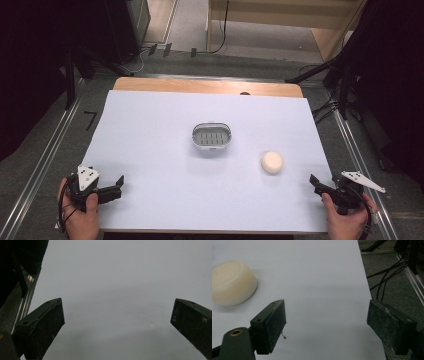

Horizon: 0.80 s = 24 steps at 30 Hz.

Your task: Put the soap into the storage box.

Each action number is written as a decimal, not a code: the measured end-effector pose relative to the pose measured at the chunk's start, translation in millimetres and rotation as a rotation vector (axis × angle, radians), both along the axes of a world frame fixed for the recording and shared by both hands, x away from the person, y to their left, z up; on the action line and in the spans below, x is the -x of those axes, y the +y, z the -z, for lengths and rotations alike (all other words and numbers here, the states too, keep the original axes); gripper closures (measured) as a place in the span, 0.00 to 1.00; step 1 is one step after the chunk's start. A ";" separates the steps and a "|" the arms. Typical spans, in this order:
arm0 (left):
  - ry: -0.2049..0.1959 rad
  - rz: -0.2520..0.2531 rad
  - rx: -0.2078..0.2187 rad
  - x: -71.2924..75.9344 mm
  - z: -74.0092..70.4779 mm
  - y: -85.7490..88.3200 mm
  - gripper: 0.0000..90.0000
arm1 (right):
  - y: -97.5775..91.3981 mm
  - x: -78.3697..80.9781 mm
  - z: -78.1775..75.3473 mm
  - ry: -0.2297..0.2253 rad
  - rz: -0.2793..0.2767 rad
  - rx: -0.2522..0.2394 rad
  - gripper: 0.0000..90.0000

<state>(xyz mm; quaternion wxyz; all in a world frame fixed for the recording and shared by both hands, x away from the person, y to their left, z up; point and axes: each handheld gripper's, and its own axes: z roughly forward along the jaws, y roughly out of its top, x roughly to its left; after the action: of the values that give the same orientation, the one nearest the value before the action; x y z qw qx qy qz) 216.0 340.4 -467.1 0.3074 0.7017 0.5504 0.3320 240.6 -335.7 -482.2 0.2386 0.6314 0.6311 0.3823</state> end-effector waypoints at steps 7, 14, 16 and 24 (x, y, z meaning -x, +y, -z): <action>0.005 -0.008 -0.009 -0.7 0.2 -0.8 0.00 | -2.1 2.9 -2.4 -0.006 -0.033 -0.017 0.23; -0.005 -0.009 -0.011 0.1 0.3 -1.1 0.00 | -0.2 0.9 -6.4 0.011 -0.064 -0.007 0.22; -0.005 -0.010 -0.017 -0.1 0.5 -1.8 0.00 | 1.3 0.1 -9.2 0.012 -0.069 -0.012 0.21; -0.001 0.001 -0.006 0.0 0.3 -0.8 0.00 | 10.1 -7.8 -24.8 0.035 -0.131 -0.017 0.21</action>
<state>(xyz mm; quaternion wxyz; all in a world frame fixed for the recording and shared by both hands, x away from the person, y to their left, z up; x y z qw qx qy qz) 216.0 339.6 -467.4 0.3056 0.7027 0.5489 0.3340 248.3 -325.6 -457.4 0.1965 0.5973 0.6718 0.3915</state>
